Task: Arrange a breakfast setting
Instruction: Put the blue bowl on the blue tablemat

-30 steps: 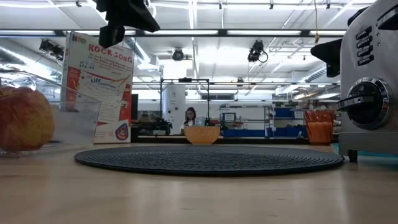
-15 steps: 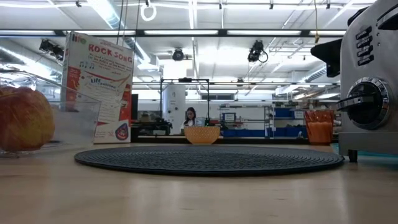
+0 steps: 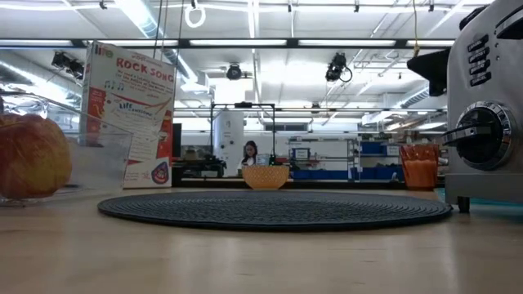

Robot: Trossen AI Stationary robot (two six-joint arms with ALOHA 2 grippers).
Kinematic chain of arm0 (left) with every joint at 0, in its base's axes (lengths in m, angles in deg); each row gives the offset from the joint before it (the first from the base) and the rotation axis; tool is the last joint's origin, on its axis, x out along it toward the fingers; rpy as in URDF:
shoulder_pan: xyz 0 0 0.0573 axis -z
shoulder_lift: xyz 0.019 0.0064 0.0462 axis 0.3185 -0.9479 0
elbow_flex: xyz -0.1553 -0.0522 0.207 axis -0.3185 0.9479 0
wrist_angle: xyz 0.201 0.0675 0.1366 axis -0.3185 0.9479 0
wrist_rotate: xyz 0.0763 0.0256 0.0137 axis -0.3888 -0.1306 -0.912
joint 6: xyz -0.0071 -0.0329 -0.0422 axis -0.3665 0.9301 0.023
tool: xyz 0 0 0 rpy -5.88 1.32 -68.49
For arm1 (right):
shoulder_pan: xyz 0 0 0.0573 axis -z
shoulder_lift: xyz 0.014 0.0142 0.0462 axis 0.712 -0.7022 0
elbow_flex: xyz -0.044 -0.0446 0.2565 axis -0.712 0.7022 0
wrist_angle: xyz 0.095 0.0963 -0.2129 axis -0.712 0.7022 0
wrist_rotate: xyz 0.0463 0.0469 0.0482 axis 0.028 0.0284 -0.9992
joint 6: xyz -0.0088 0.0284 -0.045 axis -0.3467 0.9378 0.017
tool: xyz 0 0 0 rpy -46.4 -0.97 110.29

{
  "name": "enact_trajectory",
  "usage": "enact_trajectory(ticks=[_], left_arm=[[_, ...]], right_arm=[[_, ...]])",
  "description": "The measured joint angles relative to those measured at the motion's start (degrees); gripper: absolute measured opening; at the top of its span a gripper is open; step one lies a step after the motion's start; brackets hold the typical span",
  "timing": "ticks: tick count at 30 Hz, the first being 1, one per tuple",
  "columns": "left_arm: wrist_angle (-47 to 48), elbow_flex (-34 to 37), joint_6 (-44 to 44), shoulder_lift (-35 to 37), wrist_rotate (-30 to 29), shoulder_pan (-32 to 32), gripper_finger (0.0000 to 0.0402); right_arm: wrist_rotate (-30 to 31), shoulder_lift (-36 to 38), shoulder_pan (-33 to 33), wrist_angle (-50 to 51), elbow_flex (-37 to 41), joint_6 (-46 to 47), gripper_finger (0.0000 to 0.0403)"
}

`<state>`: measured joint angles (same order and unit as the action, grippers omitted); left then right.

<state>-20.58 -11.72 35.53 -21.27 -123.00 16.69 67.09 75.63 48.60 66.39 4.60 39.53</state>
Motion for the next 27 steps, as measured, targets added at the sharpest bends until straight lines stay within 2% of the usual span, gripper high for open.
enact_trajectory(ticks=[5,7,11,14,16,18,20,23,27], left_arm=[[0.23,2.18,0.36,-2.05,0.40,-3.01,0.0026],[0.11,2.18,3.14,-3.95,0.83,-4.07,0.0025],[-1.75,2.23,5.72,-9.20,6.05,-5.91,0.0022],[-4.92,2.21,6.57,-13.46,11.36,-6.87,0.0022],[-6.37,2.21,7.78,-16.36,13.17,-7.31,0.0022],[-6.33,2.23,8.97,-18.69,13.98,-7.93,0.0023],[-6.49,2.21,9.74,-20.65,15.45,-8.85,0.0030],[-6.59,2.22,10.91,-23.64,19.31,-10.31,0.0054],[-6.60,2.23,7.62,-27.25,23.67,-12.79,0.0098]], right_arm=[[1.60,-0.17,0.02,-6.27,0.00,1.44,0.0046],[4.00,-0.37,0.02,-11.95,0.00,6.78,0.0046],[7.76,-0.54,0.00,-26.86,0.00,21.00,0.0046],[10.92,-0.54,0.03,-33.92,0.00,24.28,0.0046],[15.58,-0.56,0.04,-35.60,-0.13,27.64,0.0046],[17.92,-0.68,0.06,-34.85,-0.77,30.31,0.0046],[17.84,-1.68,0.04,-30.02,-3.06,30.32,0.0046],[17.84,-5.66,-0.75,-14.83,-10.35,30.59,0.0046],[17.66,-15.08,-1.53,3.35,-22.55,29.22,0.0054]])
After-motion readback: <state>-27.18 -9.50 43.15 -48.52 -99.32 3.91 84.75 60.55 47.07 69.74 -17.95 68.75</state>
